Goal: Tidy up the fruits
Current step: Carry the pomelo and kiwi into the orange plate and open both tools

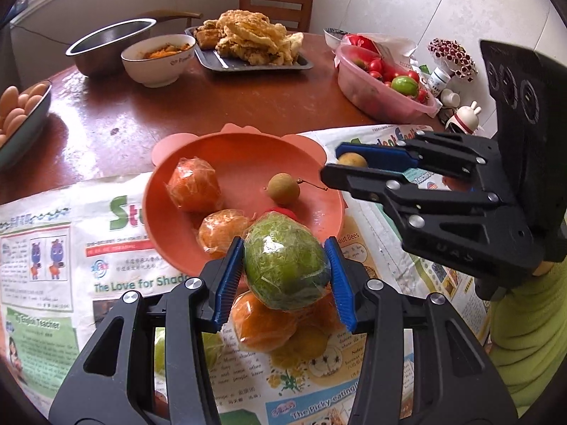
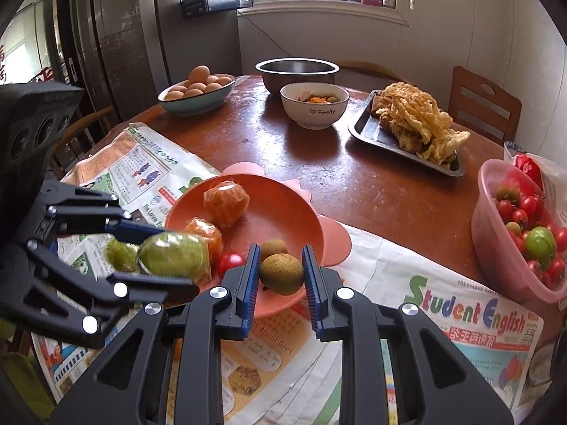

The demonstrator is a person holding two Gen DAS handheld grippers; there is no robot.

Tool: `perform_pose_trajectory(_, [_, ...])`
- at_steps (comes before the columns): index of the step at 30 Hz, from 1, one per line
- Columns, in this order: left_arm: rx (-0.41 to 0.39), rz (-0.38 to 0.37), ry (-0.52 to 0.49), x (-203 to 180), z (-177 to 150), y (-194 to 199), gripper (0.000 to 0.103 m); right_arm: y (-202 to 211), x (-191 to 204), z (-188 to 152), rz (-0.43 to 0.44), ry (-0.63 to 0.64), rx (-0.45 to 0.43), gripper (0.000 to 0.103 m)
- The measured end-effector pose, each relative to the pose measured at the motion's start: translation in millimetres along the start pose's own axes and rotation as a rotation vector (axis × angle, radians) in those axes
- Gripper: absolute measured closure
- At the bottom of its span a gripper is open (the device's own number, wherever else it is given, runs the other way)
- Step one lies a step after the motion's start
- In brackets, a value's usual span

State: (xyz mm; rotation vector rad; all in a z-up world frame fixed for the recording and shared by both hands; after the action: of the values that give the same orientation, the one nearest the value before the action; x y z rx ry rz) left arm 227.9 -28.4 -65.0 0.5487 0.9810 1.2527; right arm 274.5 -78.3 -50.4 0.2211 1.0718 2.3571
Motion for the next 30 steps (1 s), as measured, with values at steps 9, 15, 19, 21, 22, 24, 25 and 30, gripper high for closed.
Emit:
perform_pose_trajectory(9, [0.004,0.0,0.004,7.7,3.6,-7.1,0.065,-19.1,-2.5,-7.0,0.02,0.003,0.038,0.08])
perform_pose_trajectory(15, [-0.004,0.018,0.014,17.5,5.8,-6.6,0.065,-26.5,2.0,-8.1,0.037,0.012,0.047,0.08])
perform_pose_trajectory(19, [-0.01,0.028,0.02,22.6,7.6,-6.7,0.065,-28.6,7.4,-9.7,0.047,0.017,0.049,0.08])
perform_pose_trajectory(21, [-0.015,0.034,0.021,25.6,8.8,-6.7,0.065,-29.5,9.3,-10.9,0.05,0.018,0.051,0.08])
perform_pose_trajectory(22, [-0.016,0.038,0.024,27.2,9.2,-6.8,0.065,-30.1,10.1,-11.4,0.05,0.019,0.053,0.08])
perform_pose_trajectory(24, [-0.017,0.043,0.03,30.7,10.4,-7.6,0.065,-30.7,11.3,-12.0,0.051,0.02,0.053,0.08])
perform_pose_trajectory(25, [-0.018,0.046,0.031,32.2,11.2,-8.1,0.065,-31.1,11.6,-12.4,0.052,0.02,0.054,0.08])
perform_pose_trajectory(30, [-0.026,0.065,0.04,38.6,15.1,-10.4,0.065,-32.6,11.8,-13.7,0.045,0.017,0.058,0.08])
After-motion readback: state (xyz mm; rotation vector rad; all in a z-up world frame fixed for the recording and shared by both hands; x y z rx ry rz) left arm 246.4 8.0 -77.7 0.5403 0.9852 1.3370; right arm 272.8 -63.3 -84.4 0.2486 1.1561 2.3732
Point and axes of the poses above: each gripper's, at about its wrist camera, not at the fingertips, and y roughly against the way its jaws point, x to its left, z to its top, the point moved 8 cm from there along -y, roughly the way its jaws point, and after that the axes turned 9 degrees about y, right-handed, at the moved point
